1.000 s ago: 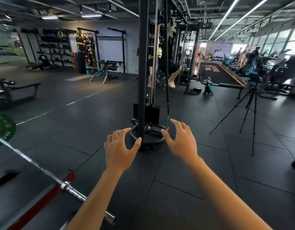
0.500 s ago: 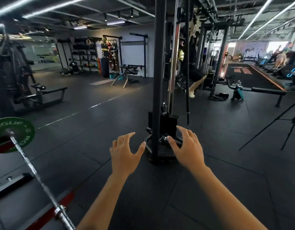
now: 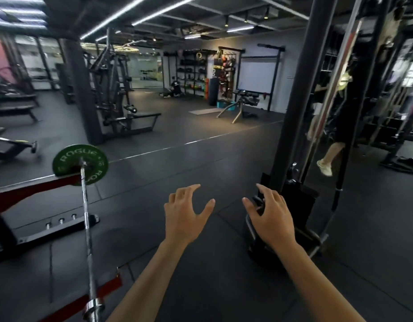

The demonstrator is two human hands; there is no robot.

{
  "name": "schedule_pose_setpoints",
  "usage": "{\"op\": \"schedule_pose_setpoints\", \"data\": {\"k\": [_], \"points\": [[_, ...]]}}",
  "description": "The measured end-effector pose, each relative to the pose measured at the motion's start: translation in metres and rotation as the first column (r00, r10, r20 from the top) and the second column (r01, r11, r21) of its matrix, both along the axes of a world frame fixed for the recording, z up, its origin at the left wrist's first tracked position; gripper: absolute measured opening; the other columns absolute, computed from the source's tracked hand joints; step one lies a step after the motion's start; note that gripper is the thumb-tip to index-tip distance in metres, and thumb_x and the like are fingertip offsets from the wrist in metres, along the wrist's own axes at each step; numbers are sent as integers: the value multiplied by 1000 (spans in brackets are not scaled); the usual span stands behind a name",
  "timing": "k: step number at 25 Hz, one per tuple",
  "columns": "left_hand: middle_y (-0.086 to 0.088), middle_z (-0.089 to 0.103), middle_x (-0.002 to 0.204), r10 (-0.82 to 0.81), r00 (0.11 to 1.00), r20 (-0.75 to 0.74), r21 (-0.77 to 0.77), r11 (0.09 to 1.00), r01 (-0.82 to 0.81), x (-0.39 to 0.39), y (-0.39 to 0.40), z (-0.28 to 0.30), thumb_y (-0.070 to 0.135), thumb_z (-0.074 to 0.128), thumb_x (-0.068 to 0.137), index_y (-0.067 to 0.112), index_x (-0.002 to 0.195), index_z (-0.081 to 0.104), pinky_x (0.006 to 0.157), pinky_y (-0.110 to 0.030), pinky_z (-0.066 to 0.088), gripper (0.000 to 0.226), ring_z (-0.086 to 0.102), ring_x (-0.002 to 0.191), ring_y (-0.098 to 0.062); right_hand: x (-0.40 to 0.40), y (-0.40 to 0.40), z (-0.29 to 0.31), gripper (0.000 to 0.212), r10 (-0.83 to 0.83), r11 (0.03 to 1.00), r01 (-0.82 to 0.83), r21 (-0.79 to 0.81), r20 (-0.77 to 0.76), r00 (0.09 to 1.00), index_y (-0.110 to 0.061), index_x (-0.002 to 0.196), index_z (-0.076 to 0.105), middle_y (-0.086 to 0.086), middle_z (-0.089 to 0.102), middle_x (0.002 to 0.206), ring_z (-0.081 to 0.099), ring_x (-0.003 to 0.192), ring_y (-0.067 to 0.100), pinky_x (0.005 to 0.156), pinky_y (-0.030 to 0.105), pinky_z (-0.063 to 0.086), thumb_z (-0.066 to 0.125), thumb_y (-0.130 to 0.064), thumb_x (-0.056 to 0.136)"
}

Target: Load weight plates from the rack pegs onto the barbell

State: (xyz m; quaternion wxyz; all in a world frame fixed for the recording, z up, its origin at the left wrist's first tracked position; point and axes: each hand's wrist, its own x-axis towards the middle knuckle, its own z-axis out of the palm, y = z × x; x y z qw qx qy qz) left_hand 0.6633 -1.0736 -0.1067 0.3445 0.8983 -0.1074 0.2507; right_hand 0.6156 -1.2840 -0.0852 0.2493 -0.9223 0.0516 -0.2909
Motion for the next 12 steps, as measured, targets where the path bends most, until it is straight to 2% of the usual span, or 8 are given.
{"op": "schedule_pose_setpoints", "data": {"k": [2,7,12], "points": [[8,51,129,46,999,21,0,999,-46,49,6,3,74,42,83,32,133,49,95,-30,25,66,44,118,-15,59,6,2,66,45,999,-45,-10,1,999,-25,142,39,-4,51,134,48,122,15,87,32,48,46,-64,89],[5,50,132,149,987,53,-33,988,-148,173,22,29,65,52,88,31,133,49,96,-30,23,57,41,119,-16,202,18,30,64,114,993,-113,-29,41,993,-21,141,42,0,53,133,47,122,19,88,33,45,50,-59,90],[5,50,132,192,981,35,3,981,-192,266,20,15,74,40,81,32,134,49,95,-31,26,67,41,119,-17,307,24,15,62,166,986,-166,-17,40,985,-19,139,44,3,55,129,48,120,21,85,34,46,52,-56,90]]}}
